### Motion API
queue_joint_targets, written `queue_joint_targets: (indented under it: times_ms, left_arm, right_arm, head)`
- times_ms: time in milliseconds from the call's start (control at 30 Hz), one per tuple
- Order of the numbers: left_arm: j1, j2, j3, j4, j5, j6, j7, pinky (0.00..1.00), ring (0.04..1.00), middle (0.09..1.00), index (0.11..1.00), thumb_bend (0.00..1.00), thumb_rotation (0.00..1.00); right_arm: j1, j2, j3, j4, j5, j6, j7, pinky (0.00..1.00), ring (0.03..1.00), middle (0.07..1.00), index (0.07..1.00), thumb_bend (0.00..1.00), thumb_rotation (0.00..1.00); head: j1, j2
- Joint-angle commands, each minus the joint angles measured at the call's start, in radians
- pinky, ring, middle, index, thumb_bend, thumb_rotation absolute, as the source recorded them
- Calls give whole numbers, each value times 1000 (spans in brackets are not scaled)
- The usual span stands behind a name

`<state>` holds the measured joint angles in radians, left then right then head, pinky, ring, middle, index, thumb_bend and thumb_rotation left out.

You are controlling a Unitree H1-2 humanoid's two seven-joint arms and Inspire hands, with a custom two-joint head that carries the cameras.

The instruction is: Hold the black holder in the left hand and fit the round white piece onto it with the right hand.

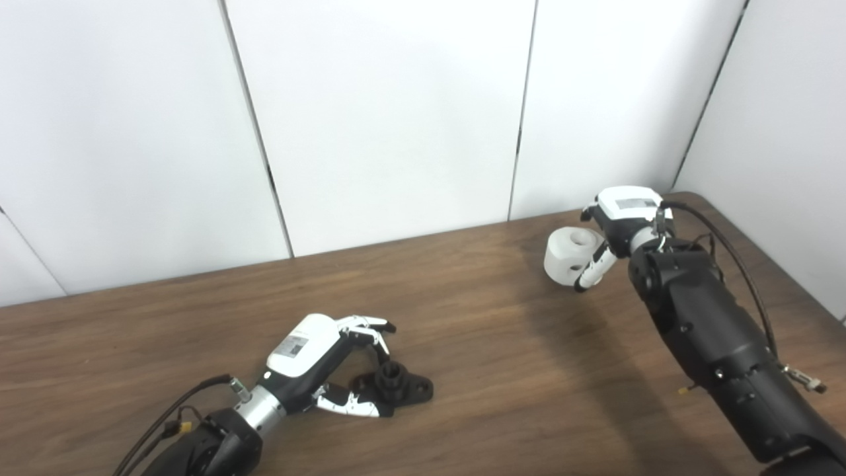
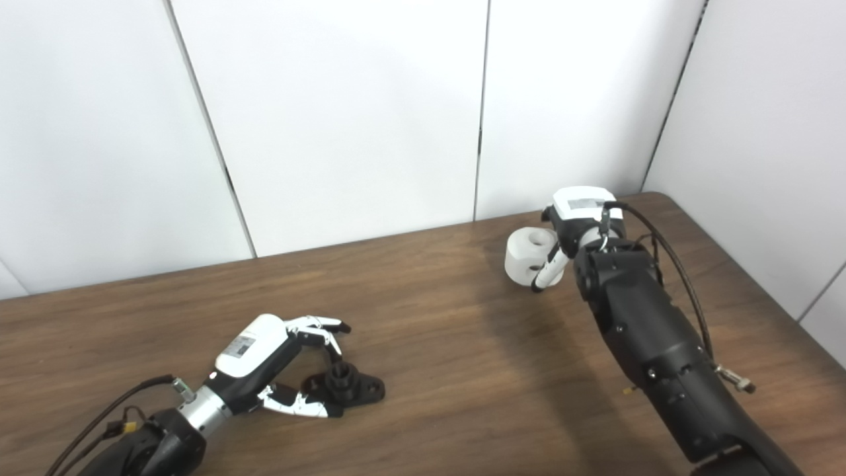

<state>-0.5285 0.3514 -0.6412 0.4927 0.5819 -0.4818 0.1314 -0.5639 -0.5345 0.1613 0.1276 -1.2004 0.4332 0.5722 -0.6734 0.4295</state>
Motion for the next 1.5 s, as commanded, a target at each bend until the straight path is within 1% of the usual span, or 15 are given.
queue_joint_targets:
  times_ms: [0, 200, 400, 533, 633, 667, 800, 833, 867, 900, 933, 1000, 1167, 1333, 1467]
  left_arm:
    - [58, 43, -18, 28, 29, 14, -94, 632, 783, 798, 487, 523, 53]
    - [69, 40, 4, 8, 40, 19, -119, 633, 784, 795, 487, 523, 52]
    - [79, 40, 17, -6, 39, 20, -136, 632, 790, 795, 487, 523, 53]
    - [87, 37, 30, -16, 34, 25, -154, 634, 797, 797, 487, 523, 52]
    - [90, 35, 35, -19, 37, 29, -166, 633, 800, 799, 487, 522, 52]
    - [90, 35, 35, -21, 40, 32, -172, 635, 802, 801, 487, 522, 52]
    - [95, 34, 43, -33, 40, 44, -193, 643, 811, 809, 487, 522, 53]
    - [96, 34, 45, -35, 41, 42, -195, 644, 812, 809, 487, 523, 53]
    - [96, 34, 47, -33, 42, 39, -194, 645, 812, 809, 487, 523, 53]
    - [96, 34, 49, -30, 43, 33, -192, 644, 810, 808, 487, 523, 53]
    - [97, 33, 51, -29, 45, 32, -191, 643, 810, 808, 487, 523, 53]
    - [97, 32, 53, -24, 45, 27, -189, 642, 806, 806, 487, 523, 53]
    - [95, 32, 50, -12, 45, 16, -176, 622, 801, 806, 487, 523, 53]
    - [95, 30, 46, -7, 47, 14, -166, 628, 801, 803, 487, 523, 53]
    - [89, 29, 32, 10, 51, 13, -150, 621, 800, 803, 487, 523, 54]
  right_arm:
    - [-55, -25, -2, 4, 15, 2, -44, 880, 938, 944, 794, 964, 325]
    - [-54, -25, 9, 52, 73, -10, -97, 858, 922, 927, 770, 958, 306]
    - [-51, -32, 22, 79, 119, -14, -138, 857, 913, 922, 768, 948, 296]
    - [-44, -36, 27, 81, 144, -17, -163, 848, 905, 915, 769, 943, 297]
    - [-41, -36, 29, 81, 157, -11, -179, 849, 900, 909, 763, 917, 282]
    - [-38, -34, 27, 81, 163, -13, -197, 849, 898, 906, 755, 901, 278]
    - [-27, -29, 23, 85, 177, -33, -293, 781, 834, 830, 624, 817, 225]
    - [-25, -29, 23, 88, 181, -42, -319, 761, 812, 802, 558, 673, 187]
    - [-23, -29, 22, 91, 188, -52, -343, 750, 797, 781, 523, 598, 167]
    - [-22, -29, 20, 93, 198, -60, -363, 744, 788, 759, 500, 552, 154]
    - [-21, -29, 18, 95, 207, -66, -380, 749, 786, 745, 492, 536, 150]
    - [-18, -30, 15, 97, 221, -79, -414, 767, 779, 706, 482, 522, 145]
    - [-9, -40, 21, 82, 242, -98, -459, 765, 768, 682, 481, 521, 144]
    - [-5, -50, 25, 62, 249, -115, -462, 730, 752, 669, 480, 523, 144]
    - [-2, -59, 30, 22, 256, -117, -431, 710, 747, 670, 481, 523, 144]
  head:
    - [-1, 1]
    - [7, 3]
    - [11, 6]
    - [15, 9]
    - [15, 12]
    - [15, 12]
    - [17, 15]
    - [17, 15]
    - [17, 17]
    - [17, 18]
    - [17, 18]
    - [17, 18]
    - [24, 29]
    - [35, 38]
    - [60, 50]
